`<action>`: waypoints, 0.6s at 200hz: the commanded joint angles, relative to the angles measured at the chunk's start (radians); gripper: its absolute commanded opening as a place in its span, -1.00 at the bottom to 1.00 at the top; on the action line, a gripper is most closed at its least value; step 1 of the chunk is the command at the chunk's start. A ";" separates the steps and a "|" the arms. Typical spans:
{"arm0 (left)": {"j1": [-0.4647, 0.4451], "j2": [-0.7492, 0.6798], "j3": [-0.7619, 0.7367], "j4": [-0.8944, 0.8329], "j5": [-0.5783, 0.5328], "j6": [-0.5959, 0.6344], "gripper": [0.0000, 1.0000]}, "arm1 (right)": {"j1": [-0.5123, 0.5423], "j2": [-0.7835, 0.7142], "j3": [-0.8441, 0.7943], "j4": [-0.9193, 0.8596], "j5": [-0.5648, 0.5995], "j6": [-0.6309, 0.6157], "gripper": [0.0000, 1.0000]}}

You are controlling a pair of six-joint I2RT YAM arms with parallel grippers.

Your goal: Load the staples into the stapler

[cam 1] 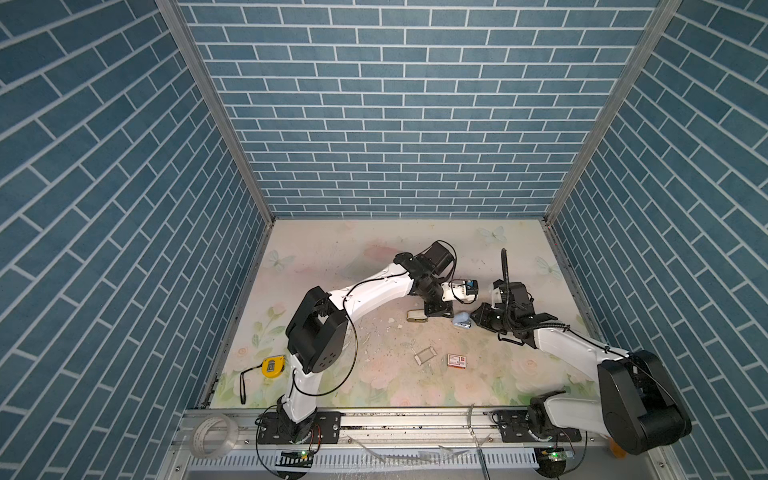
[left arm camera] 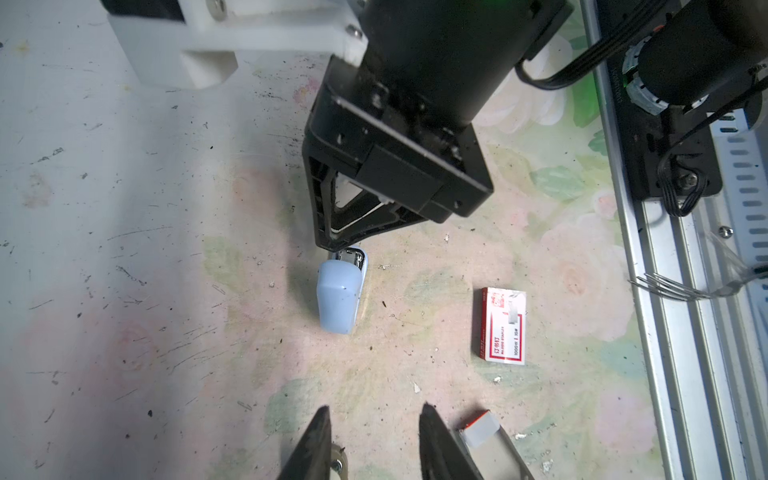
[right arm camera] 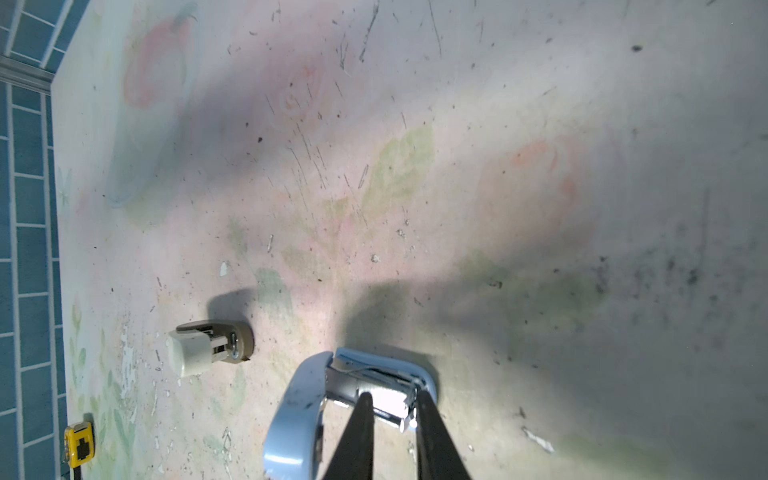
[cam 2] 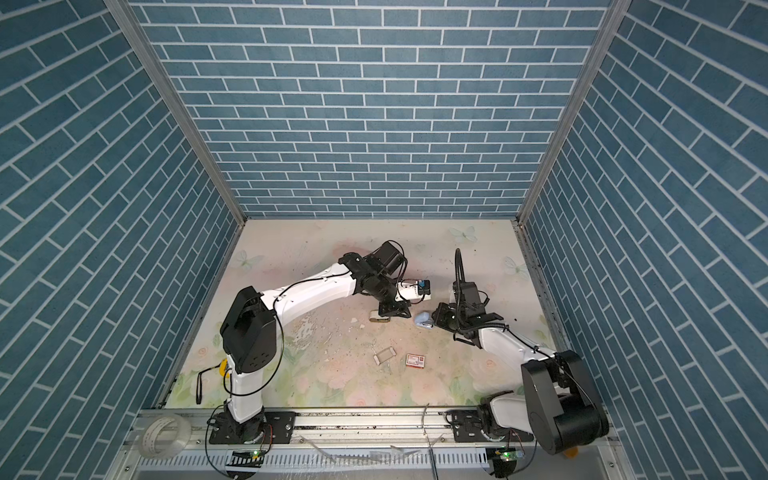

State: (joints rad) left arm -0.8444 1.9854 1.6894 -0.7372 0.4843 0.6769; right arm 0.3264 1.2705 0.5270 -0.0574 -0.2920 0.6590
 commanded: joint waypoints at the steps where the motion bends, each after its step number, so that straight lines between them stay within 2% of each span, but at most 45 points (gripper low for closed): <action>1: 0.002 0.062 0.072 -0.054 0.010 0.031 -0.25 | -0.007 -0.033 -0.021 -0.069 0.006 0.045 -0.62; 54: -0.008 0.157 0.168 -0.076 0.014 0.053 -0.25 | -0.019 -0.017 -0.052 -0.057 -0.024 0.057 -0.67; 120: -0.026 0.205 0.205 -0.080 0.013 0.066 -0.25 | -0.051 0.050 -0.058 0.021 -0.088 0.050 -0.69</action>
State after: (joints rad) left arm -0.8639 2.1715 1.8645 -0.7906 0.4843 0.7284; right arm 0.2882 1.2896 0.4747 -0.0673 -0.3405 0.6849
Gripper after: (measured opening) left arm 0.375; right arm 0.156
